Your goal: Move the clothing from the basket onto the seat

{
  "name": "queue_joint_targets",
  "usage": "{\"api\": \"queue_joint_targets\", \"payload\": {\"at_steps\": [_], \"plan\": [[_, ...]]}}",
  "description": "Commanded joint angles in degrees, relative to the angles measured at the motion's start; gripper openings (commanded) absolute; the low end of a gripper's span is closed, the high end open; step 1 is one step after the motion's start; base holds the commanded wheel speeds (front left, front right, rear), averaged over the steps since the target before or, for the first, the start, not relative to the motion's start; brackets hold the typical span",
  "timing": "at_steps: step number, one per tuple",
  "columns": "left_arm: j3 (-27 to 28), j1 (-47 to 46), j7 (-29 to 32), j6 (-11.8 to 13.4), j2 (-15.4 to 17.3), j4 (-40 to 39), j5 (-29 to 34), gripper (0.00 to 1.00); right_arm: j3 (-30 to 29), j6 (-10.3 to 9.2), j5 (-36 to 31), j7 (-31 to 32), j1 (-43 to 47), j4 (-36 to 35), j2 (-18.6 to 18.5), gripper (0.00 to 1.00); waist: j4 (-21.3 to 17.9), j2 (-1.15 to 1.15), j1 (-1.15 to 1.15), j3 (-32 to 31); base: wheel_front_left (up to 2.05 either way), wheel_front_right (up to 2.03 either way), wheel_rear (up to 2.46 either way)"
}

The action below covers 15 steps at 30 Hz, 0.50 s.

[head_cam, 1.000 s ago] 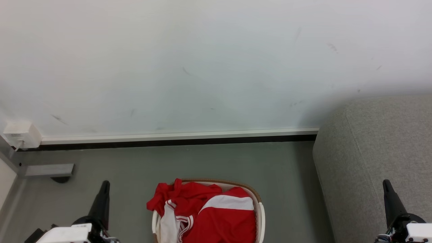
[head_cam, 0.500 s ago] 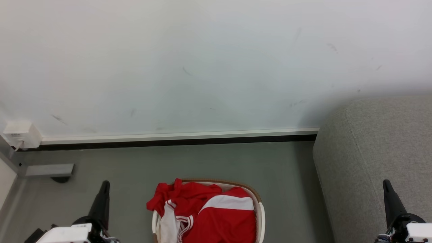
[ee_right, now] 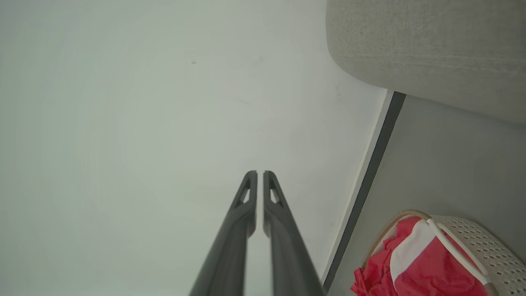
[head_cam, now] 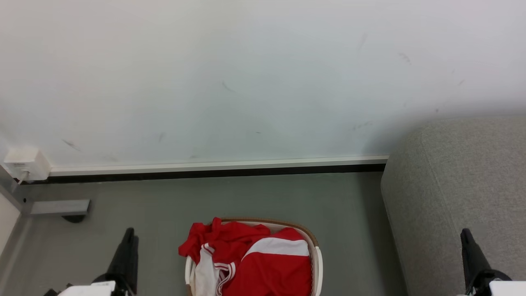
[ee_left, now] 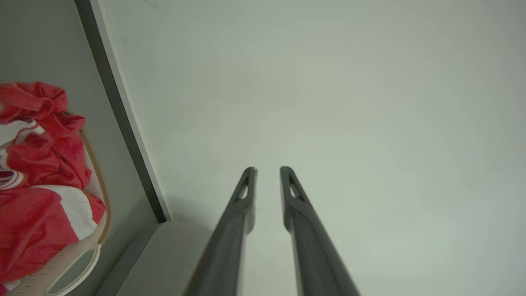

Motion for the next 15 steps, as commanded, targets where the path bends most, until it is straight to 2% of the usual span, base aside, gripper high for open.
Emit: {"api": "queue_joint_targets", "payload": {"at_steps": [1, 8, 15], "plan": [[-0.13, 0.08, -0.23, 0.01, -0.01, 0.00, 0.09, 1.00, 0.14, -0.01, -0.07, -0.22, 0.10, 0.02, 0.01, 1.00, 0.01, 0.00, 0.00, 0.01, 0.00, 0.00, 0.00], [-1.26, 0.32, -2.32, -0.03, 0.04, -0.11, 1.51, 1.00, 1.11, -0.02, -2.67, -2.32, 0.75, -0.70, -0.06, 1.00, 0.11, 0.00, 0.00, 0.03, 0.00, 0.00, 0.00], [-1.96, 0.53, -4.22, -0.07, 0.08, -0.32, 5.59, 1.00, 1.76, -0.02, -10.17, -4.22, 1.35, -2.26, -0.13, 1.00, 0.20, 0.00, 0.00, 0.06, 0.00, 0.00, 0.00]]}}
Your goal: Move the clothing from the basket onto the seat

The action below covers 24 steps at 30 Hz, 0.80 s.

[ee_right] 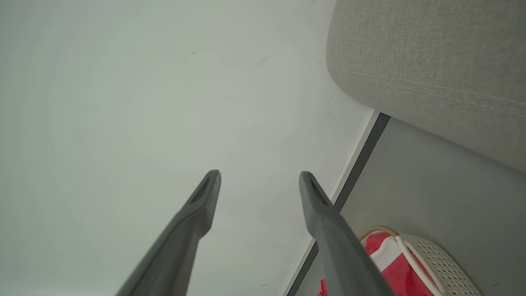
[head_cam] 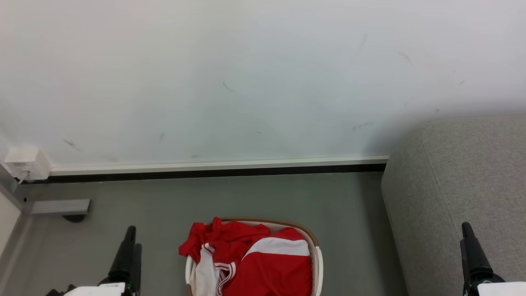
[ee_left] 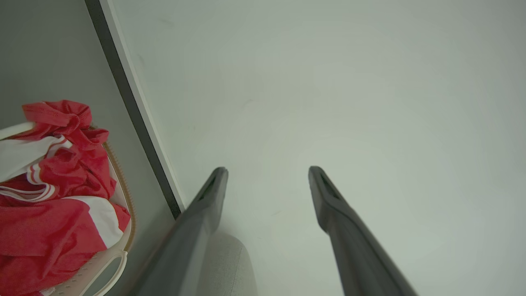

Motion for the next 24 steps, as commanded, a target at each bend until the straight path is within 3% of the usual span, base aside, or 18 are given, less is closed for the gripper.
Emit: {"api": "queue_joint_targets", "payload": {"at_steps": [1, 24], "plan": [[-0.23, -0.62, -0.79, -0.19, 0.37, -1.13, 2.47, 1.00, 0.30, -0.01, -3.09, -0.75, -0.52, -1.82, -0.55, 1.00, 0.03, 0.00, 0.00, 0.01, 0.00, 0.00, 0.00], [-2.45, 1.07, -6.08, 2.46, 0.51, -3.57, 30.84, 1.00, 4.14, -0.04, -31.90, -6.05, 1.14, -4.25, -1.62, 1.00, 0.35, 0.00, 0.00, -0.10, 0.00, 0.00, 0.00]]}}
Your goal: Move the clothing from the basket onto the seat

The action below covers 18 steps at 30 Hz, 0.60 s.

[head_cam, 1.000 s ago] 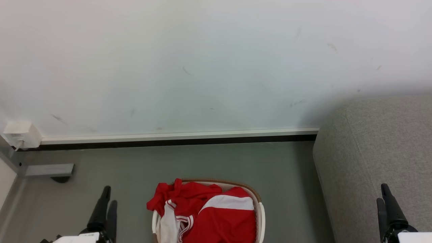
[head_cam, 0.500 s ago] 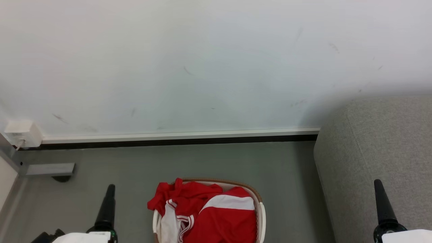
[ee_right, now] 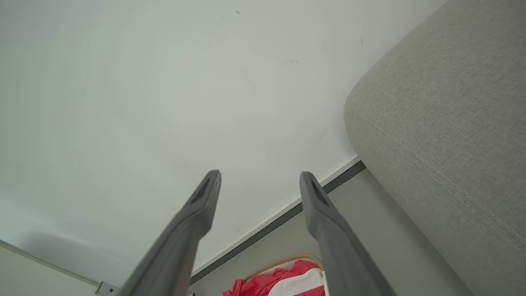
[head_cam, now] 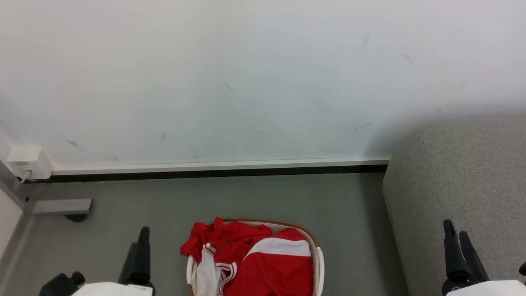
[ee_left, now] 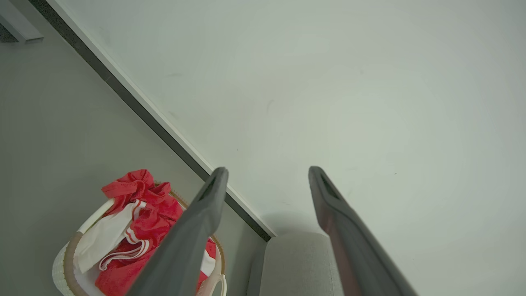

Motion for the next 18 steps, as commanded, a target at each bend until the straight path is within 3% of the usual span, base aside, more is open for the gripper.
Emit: {"api": "queue_joint_targets", "payload": {"at_steps": [1, 18], "plan": [[-0.15, -0.11, -0.85, 0.15, 0.48, -1.04, 3.49, 1.00, 0.38, -0.05, -3.23, -0.84, -0.07, -0.47, -0.63, 1.00, 0.05, 0.00, 0.00, -0.02, 0.00, 0.00, 0.00], [-1.47, 1.14, -3.86, 0.97, 0.56, -2.00, 17.98, 1.00, 2.66, -0.06, -16.90, -3.79, 0.08, 1.46, -0.68, 1.00, 0.51, 0.00, 0.00, -0.10, 0.00, 0.00, 0.00]]}}
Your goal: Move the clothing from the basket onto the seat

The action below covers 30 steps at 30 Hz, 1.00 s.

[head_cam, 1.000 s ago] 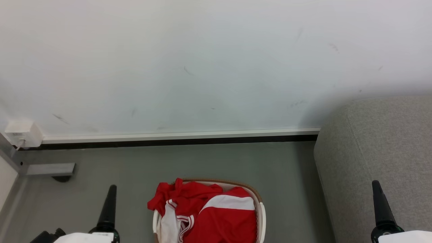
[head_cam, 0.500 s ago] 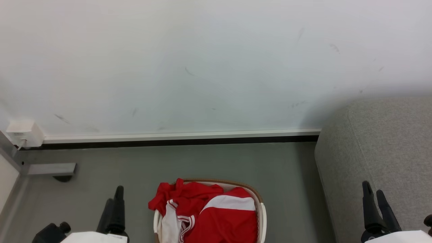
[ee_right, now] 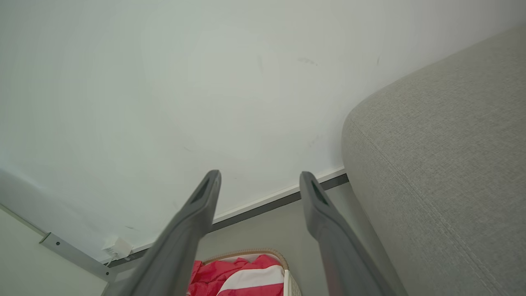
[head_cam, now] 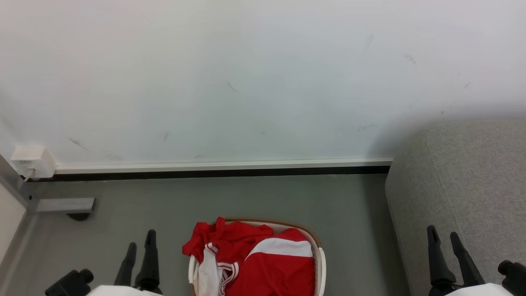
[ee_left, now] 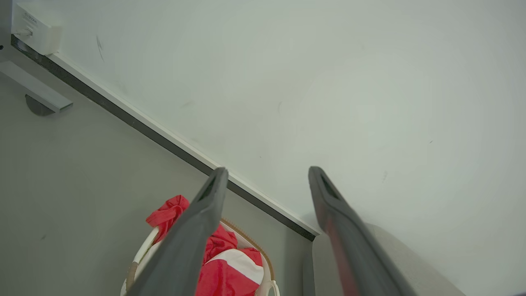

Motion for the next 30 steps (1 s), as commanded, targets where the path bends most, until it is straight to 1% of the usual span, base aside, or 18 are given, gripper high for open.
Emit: {"api": "queue_joint_targets", "payload": {"at_steps": [1, 14, 30], "plan": [[-0.16, 0.00, -0.83, 0.04, 0.50, -0.75, 2.05, 1.00, 0.27, -0.05, -1.78, -0.56, -0.02, -0.54, -0.34, 1.00, 0.02, 0.00, 0.00, 0.00, 0.00, 0.00, 0.00], [-0.74, 0.45, -2.86, -0.07, 0.55, -0.81, 10.03, 1.00, 1.32, -0.07, -10.10, -2.63, 0.51, -0.60, -0.21, 1.00, 0.03, 0.00, 0.00, -0.07, 0.00, 0.00, 0.00], [-1.14, 1.10, -5.20, -0.80, 0.60, -0.69, 19.76, 1.00, 0.31, -0.08, -16.81, -4.87, 1.52, -1.41, 0.29, 1.00, 0.21, 0.00, 0.00, -0.12, 0.00, 0.00, 0.00]]}}
